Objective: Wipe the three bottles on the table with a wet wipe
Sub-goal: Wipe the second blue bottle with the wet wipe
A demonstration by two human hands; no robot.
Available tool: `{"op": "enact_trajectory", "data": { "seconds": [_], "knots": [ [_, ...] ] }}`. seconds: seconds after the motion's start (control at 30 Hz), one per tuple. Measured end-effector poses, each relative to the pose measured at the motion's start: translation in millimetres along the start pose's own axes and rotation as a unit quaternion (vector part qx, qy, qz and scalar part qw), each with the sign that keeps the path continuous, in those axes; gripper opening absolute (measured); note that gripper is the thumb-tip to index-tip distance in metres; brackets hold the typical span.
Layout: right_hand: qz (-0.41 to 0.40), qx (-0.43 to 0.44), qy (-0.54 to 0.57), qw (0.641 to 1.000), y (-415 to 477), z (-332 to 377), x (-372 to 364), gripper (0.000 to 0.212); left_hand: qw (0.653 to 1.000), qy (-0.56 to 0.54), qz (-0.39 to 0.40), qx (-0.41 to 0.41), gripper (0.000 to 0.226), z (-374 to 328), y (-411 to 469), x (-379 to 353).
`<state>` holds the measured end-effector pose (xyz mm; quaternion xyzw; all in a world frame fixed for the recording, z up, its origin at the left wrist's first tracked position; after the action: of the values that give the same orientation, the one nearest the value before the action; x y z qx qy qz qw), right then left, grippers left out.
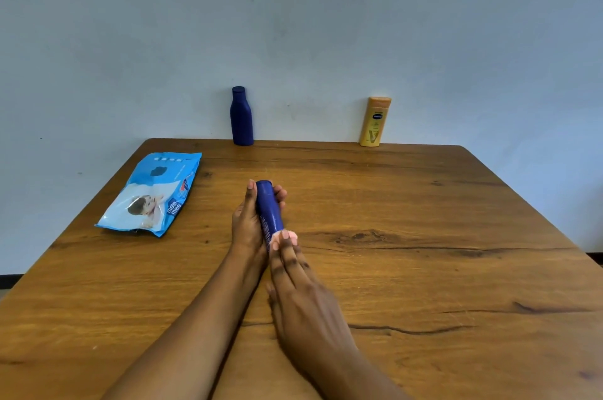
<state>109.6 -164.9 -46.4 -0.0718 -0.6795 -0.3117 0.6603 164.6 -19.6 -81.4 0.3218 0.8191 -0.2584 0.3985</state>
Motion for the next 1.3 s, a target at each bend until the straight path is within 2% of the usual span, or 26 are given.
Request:
{"op": "enact_trajectory", "data": {
  "seconds": [0.07,0.23,0.4,0.6,0.77,0.93,1.1,1.3],
  "knots": [
    [-0.005,0.007,0.041,0.999,26,3,12,0.054,0.999,0.005,0.024,0.023,0.058,2,0,-2],
    [-0.001,-0.03,-0.005,1.0,79,-2,13,0.052,0.998,0.057,0.021,0.005,0.039,-1,-2,-2],
    [-0.007,-0.043,-0.013,0.999,45,-12,15,0.059,0.999,-0.017,0.029,0.016,0.048,1,-4,-6],
    [-0.015,-0.044,-0.011,0.999,74,-9,22,0.053,0.999,-0.026,0.04,0.017,0.047,-1,-7,-10],
    [-0.035,-0.043,-0.036,0.998,54,-8,23,0.052,0.998,-0.015,0.054,0.014,0.054,0,-8,-12],
    [-0.033,-0.014,-0.047,0.998,74,-5,32,0.046,0.997,-0.039,0.063,0.023,0.037,-1,-11,-14],
    [-0.004,0.018,-0.046,0.999,53,0,36,0.048,0.998,-0.008,0.055,0.011,0.05,0,-12,-12],
    [-0.022,0.017,-0.029,0.999,70,-6,16,0.052,0.998,-0.021,0.058,0.005,0.039,-3,-10,-14]
  ]
}}
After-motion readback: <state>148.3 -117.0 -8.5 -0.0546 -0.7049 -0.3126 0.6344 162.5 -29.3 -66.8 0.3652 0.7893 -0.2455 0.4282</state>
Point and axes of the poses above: each hand's wrist, its own y-axis towards the middle knuckle, its own x-axis out of the back of the hand, z = x × y, the point moved 6 cm from there along y, towards the middle knuckle, and after that the axes turned 14 degrees about -y, right-handed, at the moved point
